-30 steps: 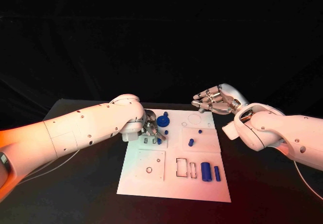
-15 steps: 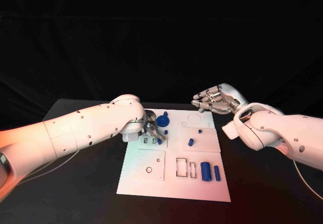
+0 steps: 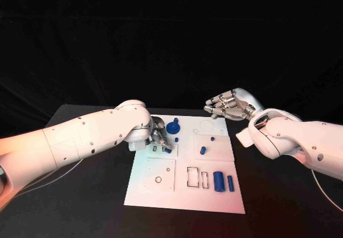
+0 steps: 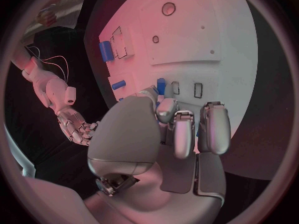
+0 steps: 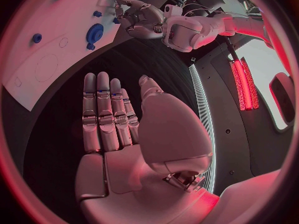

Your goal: Assemble the parts on the task board

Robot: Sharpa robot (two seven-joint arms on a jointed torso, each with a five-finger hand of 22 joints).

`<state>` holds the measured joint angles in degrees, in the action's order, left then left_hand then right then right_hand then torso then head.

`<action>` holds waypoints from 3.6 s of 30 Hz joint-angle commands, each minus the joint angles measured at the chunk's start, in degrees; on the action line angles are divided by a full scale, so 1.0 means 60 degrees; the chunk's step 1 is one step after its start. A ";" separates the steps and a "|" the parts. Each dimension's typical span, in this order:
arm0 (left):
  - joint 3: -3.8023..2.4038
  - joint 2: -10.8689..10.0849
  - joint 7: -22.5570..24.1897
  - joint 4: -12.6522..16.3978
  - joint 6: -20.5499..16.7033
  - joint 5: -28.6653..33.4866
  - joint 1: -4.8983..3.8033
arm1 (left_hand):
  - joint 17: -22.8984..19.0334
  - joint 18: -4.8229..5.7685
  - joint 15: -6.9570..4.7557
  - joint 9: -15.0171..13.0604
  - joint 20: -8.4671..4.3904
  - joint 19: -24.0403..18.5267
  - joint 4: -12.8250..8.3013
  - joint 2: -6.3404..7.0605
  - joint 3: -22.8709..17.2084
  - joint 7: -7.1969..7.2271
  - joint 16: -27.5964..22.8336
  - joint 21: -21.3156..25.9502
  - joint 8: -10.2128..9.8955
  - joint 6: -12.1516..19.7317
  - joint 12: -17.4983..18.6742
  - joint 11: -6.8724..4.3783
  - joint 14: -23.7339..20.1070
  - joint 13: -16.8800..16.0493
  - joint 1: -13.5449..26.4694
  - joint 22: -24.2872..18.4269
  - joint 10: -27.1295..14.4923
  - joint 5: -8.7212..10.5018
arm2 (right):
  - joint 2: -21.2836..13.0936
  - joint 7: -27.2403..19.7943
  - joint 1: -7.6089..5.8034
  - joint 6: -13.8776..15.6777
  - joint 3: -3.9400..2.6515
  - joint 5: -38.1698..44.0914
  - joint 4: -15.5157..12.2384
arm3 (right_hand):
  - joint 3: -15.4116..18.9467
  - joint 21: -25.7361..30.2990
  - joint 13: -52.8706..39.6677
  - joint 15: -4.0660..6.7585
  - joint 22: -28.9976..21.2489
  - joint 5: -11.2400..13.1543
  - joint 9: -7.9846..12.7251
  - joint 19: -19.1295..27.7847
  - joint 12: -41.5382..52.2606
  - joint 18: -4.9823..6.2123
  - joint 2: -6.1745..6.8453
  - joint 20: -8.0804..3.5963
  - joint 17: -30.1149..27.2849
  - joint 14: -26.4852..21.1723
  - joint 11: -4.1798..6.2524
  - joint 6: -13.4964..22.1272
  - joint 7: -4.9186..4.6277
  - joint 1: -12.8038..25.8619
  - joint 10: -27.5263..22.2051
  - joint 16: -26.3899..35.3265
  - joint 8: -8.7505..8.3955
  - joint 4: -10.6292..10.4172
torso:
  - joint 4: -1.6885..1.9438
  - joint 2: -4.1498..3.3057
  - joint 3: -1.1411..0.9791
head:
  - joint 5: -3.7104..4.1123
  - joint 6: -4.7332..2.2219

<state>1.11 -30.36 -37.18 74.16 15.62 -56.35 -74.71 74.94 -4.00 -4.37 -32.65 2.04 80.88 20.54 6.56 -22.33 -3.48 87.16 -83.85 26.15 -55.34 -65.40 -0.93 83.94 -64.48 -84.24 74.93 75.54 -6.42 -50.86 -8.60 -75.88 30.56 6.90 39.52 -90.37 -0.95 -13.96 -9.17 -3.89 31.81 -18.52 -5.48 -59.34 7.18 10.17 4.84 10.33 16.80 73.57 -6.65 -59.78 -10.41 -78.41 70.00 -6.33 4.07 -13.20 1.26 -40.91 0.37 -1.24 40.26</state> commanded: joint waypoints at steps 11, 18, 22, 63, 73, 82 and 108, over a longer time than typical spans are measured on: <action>-0.0016 -0.0460 0.0176 0.0429 -0.1023 0.1548 0.0002 | 0.2008 0.0153 0.0061 -0.0948 0.0048 0.0013 -0.1938 0.0548 -0.2885 -0.0020 0.0034 -0.0064 0.0282 0.0149 0.0039 0.0034 0.0854 -0.0027 0.0977 0.0198 0.0188 0.0056 | 0.0008 -0.0069 0.0014 0.0020 0.0001 -0.0041 0.0040 | 0.0056 0.0062 0.0007 -0.0003 -0.0021 -0.0056 0.0013 0.0053 0.0042 0.0043 -0.0021 -0.0002 0.0015 -0.0046 0.0001 0.0087 -0.0010 0.0084 -0.0094 0.0059 0.0031 -0.0007 | 0.0016 0.0006 -0.0008 | -0.0047 -0.0004; -0.0018 -0.0826 0.0408 0.0842 -0.1942 0.1467 0.0004 | 0.2017 0.0164 0.0046 -0.1060 0.0038 0.0054 -0.2163 0.0647 -0.3091 -0.0008 0.0043 -0.0091 0.0325 0.0107 -0.0024 0.0016 0.0858 -0.0089 0.1104 0.0261 0.0279 0.0063 | -0.0005 -0.0083 0.0024 0.0022 0.0001 -0.0055 0.0053 | 0.0062 0.0063 0.0008 -0.0003 -0.0024 -0.0068 0.0013 0.0054 0.0043 0.0043 -0.0022 -0.0002 0.0016 -0.0048 0.0001 0.0088 -0.0011 0.0085 -0.0097 0.0061 0.0031 -0.0006 | 0.0019 0.0004 -0.0010 | -0.0062 0.0009; -0.0016 -0.1008 0.0474 0.1105 -0.2282 0.0749 0.0058 | 0.2020 0.0171 0.0040 -0.1093 0.0032 0.0074 -0.2240 0.0680 -0.3161 -0.0005 0.0045 -0.0104 0.0335 0.0083 -0.0054 0.0009 0.0859 -0.0118 0.1145 0.0292 0.0319 0.0065 | -0.0030 -0.0085 0.0027 0.0030 0.0001 -0.0058 0.0046 | 0.0062 0.0063 0.0008 -0.0003 -0.0024 -0.0068 0.0013 0.0054 0.0043 0.0043 -0.0022 -0.0002 0.0016 -0.0048 0.0001 0.0088 -0.0011 0.0085 -0.0097 0.0061 0.0031 -0.0006 | 0.0021 -0.0002 -0.0004 | -0.0065 0.0024; -0.0004 -0.0974 -0.0064 0.1239 -0.1988 -0.1127 0.0533 | 0.2028 0.0212 -0.0002 -0.1251 0.0005 0.0211 -0.2527 0.0917 -0.3493 0.0051 0.0052 -0.0193 0.0375 -0.0082 -0.0116 -0.0044 0.0862 -0.0185 0.1483 0.0489 0.0499 0.0077 | -0.0045 0.0075 0.0038 -0.0051 0.0002 -0.0368 0.0009 | 0.0097 0.0070 0.0007 -0.0004 -0.0039 -0.0131 0.0013 0.0049 0.0056 0.0044 -0.0040 0.0000 0.0019 -0.0048 -0.0002 0.0090 -0.0012 0.0105 -0.0101 0.0069 0.0034 -0.0010 | -0.0010 0.0001 0.0000 | -0.0112 0.0092; -0.0003 -0.0968 -0.0120 0.1249 -0.1787 -0.1173 0.0540 | 0.2023 0.0215 -0.0008 -0.1266 0.0003 0.0220 -0.2546 0.0939 -0.3508 0.0060 0.0048 -0.0199 0.0378 -0.0089 -0.0124 -0.0050 0.0860 -0.0193 0.1530 0.0503 0.0518 0.0079 | -0.0037 0.0144 0.0038 -0.0077 0.0002 -0.0330 0.0024 | 0.0109 0.0068 0.0005 -0.0001 -0.0044 -0.0153 0.0011 0.0039 0.0067 0.0046 -0.0057 -0.0002 0.0022 -0.0038 0.0002 0.0085 -0.0010 0.0115 -0.0095 0.0067 0.0038 -0.0014 | -0.0008 0.0002 0.0004 | -0.0097 0.0105; -0.0003 -0.0986 -0.0212 0.1261 -0.1748 -0.1295 0.0542 | 0.2027 0.0223 -0.0017 -0.1292 0.0000 0.0246 -0.2588 0.0983 -0.3530 0.0076 0.0052 -0.0216 0.0389 -0.0108 -0.0132 -0.0064 0.0862 -0.0201 0.1586 0.0543 0.0540 0.0081 | -0.0035 0.0159 0.0039 -0.0079 0.0004 -0.0323 0.0042 | 0.0109 0.0068 0.0005 -0.0001 -0.0044 -0.0153 0.0011 0.0039 0.0067 0.0046 -0.0057 -0.0002 0.0022 -0.0038 0.0002 0.0085 -0.0010 0.0115 -0.0095 0.0067 0.0038 -0.0014 | -0.0005 -0.0001 0.0006 | -0.0087 0.0098; -0.0006 -0.0857 -0.0360 0.1145 -0.1704 -0.1185 0.0535 | 0.2030 0.0250 -0.0185 -0.1459 -0.0126 0.0327 -0.1751 0.1074 -0.2583 0.0376 0.0054 -0.0253 0.0462 -0.0480 -0.0315 -0.0275 0.0864 -0.0386 0.2790 0.0673 0.0686 0.0125 | -0.0040 0.0169 0.0038 -0.0105 0.0007 -0.0408 0.0035 | 0.0141 0.0069 0.0004 -0.0001 -0.0054 -0.0180 0.0011 0.0030 0.0078 0.0046 -0.0074 -0.0002 0.0025 -0.0035 0.0001 0.0085 -0.0010 0.0148 -0.0097 0.0071 0.0041 -0.0028 | -0.0015 0.0004 -0.0005 | -0.0089 0.0127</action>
<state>1.00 -35.68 -38.61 81.01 3.79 -63.81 -71.60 74.95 -3.13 -5.13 -41.33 1.52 82.62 10.07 13.03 -37.96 -2.87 87.16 -84.98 28.82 -56.04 -67.00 -2.25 84.07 -66.76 -67.87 74.92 79.55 -5.82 -51.15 -7.51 -75.68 30.69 6.94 37.27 -90.11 -0.40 -13.76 -9.18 -3.89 31.55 -19.27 -5.49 -59.34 7.40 10.17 4.32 10.33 16.90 73.58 -6.66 -59.62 -10.57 -77.89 69.61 -6.11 4.07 -13.44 1.21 -40.91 0.34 -1.75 41.06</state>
